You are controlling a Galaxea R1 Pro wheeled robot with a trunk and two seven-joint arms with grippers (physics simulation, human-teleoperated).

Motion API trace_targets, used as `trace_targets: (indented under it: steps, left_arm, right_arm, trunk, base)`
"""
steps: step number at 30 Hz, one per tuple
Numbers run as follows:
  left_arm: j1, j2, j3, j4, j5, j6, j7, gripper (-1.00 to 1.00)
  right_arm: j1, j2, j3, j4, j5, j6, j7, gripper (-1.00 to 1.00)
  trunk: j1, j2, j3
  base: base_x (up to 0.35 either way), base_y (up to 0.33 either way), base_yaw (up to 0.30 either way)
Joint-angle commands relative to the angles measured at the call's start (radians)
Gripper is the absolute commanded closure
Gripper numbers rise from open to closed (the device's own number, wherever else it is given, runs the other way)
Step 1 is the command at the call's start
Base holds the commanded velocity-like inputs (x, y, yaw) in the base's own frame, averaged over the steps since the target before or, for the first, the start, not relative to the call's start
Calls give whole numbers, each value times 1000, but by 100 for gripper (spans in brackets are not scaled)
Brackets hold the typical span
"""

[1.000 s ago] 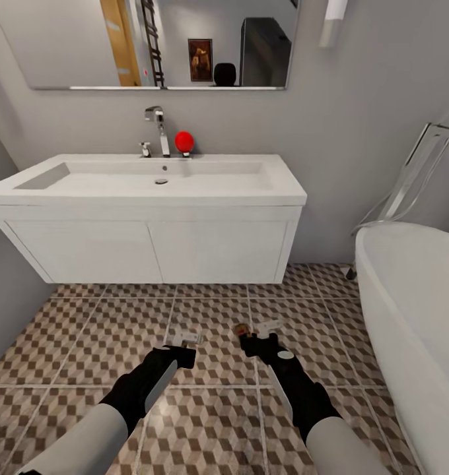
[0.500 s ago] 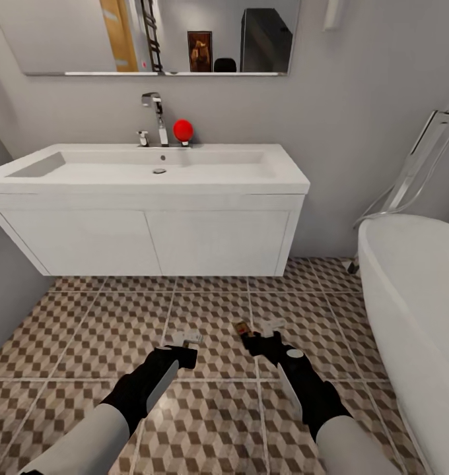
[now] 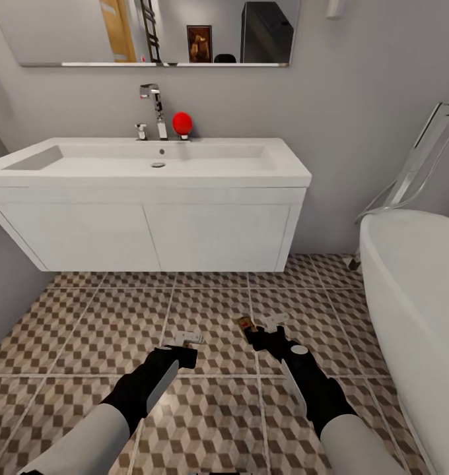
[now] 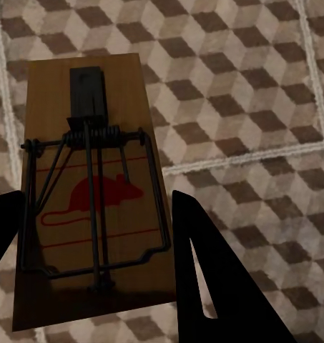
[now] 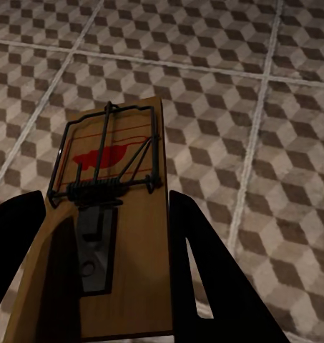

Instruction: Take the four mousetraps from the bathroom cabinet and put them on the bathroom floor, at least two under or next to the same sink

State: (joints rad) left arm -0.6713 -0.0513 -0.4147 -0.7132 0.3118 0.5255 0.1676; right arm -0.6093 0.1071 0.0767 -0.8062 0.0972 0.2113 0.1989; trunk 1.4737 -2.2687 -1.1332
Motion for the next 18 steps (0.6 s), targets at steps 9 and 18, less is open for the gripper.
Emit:
trace_targets:
  steps: [9,18]
  left_arm:
    - [-1,2,-4,0,7,4,8,100]
    - [-1,2,-4,0,7,4,8,100]
  right_arm:
    - [0,0,-2,-2,10,5,1,100]
    - [0,0,-2,-2,10,2,-1,100]
  trunk:
    - [0,0,-1]
    - [0,0,-1]
  base:
    - [74,20,0]
    - [297,113,0]
